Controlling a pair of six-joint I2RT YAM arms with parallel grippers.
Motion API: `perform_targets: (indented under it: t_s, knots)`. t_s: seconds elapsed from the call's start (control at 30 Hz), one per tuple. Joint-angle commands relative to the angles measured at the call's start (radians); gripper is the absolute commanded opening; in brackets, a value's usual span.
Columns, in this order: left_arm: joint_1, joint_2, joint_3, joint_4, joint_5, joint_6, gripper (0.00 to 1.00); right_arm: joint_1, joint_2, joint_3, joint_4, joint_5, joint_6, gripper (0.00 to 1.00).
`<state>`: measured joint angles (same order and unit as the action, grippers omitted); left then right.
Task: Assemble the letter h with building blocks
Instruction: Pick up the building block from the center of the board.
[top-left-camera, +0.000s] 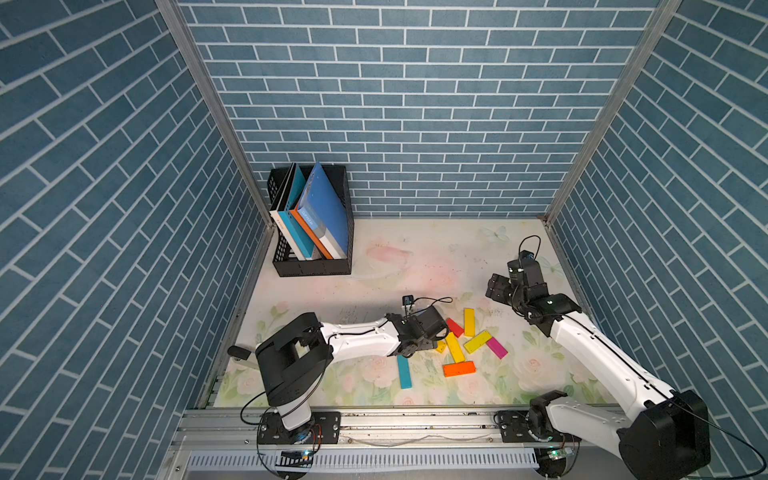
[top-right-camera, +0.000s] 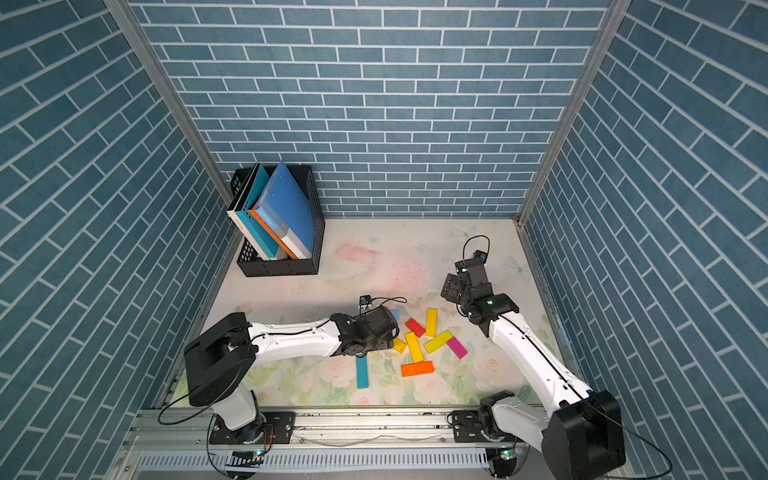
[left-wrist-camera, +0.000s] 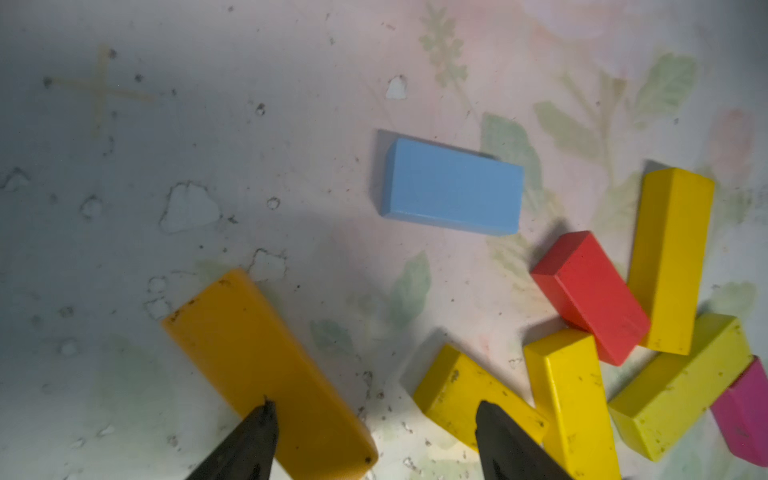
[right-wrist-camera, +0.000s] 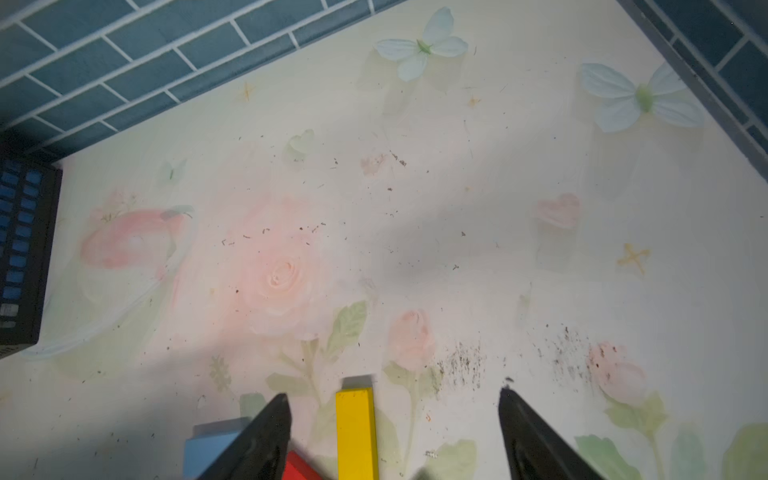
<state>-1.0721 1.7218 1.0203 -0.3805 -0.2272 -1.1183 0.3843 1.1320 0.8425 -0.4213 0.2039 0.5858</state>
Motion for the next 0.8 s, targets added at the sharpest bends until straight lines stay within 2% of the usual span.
perform_targets:
  t_s: [0.0,0.17,0.43,0.63,0.77]
  knots:
    - [0.006,-0.005,0.021,-0.109,-0.038,-0.064,0.82,0.005,0.026,0.026,-0.065,-0.038,-0.050,0.77]
    - [0.017,-0.001,0.039,-0.160,-0.067,-0.139,0.83,0.005,0.053,0.019,-0.061,-0.059,-0.065,0.76]
    - [0.027,0.027,0.060,-0.188,-0.069,-0.147,0.81,0.007,0.077,0.018,-0.053,-0.070,-0.076,0.74]
    - [0.034,0.077,0.034,-0.156,-0.011,-0.137,0.69,0.007,0.082,0.010,-0.055,-0.072,-0.073,0.69]
    - [0.039,0.090,0.037,-0.149,-0.012,-0.128,0.63,0.007,0.081,0.013,-0.056,-0.075,-0.073,0.62]
